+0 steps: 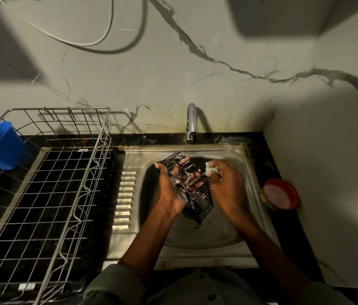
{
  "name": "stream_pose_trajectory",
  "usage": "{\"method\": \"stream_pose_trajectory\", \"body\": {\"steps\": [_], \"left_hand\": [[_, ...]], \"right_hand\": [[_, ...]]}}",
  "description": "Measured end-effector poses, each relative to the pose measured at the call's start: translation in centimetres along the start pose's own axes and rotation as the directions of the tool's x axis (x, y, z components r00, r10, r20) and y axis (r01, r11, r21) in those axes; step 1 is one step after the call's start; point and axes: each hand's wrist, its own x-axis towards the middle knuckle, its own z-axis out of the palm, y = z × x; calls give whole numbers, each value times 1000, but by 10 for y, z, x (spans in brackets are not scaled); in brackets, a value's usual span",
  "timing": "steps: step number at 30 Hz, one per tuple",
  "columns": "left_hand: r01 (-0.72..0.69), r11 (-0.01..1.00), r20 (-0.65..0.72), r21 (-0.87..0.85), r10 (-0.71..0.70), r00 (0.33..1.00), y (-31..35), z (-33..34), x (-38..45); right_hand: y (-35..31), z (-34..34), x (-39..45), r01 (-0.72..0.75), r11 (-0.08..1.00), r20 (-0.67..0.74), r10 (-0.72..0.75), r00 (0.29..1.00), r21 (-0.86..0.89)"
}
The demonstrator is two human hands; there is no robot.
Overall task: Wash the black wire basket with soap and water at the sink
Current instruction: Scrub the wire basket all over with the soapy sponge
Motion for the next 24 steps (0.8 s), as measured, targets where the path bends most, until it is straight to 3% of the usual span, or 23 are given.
{"method": "stream_pose_trajectory", "body": {"steps": [4,7,12,17,21,24], "left_hand": [[54,996,76,-69,-48,996,8,-4,-6],[61,998,118,-16,-59,991,9,-1,-16],[-42,993,135,108,27,990,11,10,-25],[-160,961,148,227,128,981,5,24,-35],[-174,891,231,419,80,970,0,21,-43],[-192,870,260,454,76,963,-9,14,-40]], "right_hand": [[13,13,-10,-261,891,160,215,963,372],[12,13,-8,-341,802,258,239,936,491],[-2,10,-3,-378,738,313,234,920,558],[-15,11,9,-440,619,271,353,896,650],[-19,3,14,-517,520,317,427,847,680],[-14,3,16,-572,460,335,498,800,679]]}}
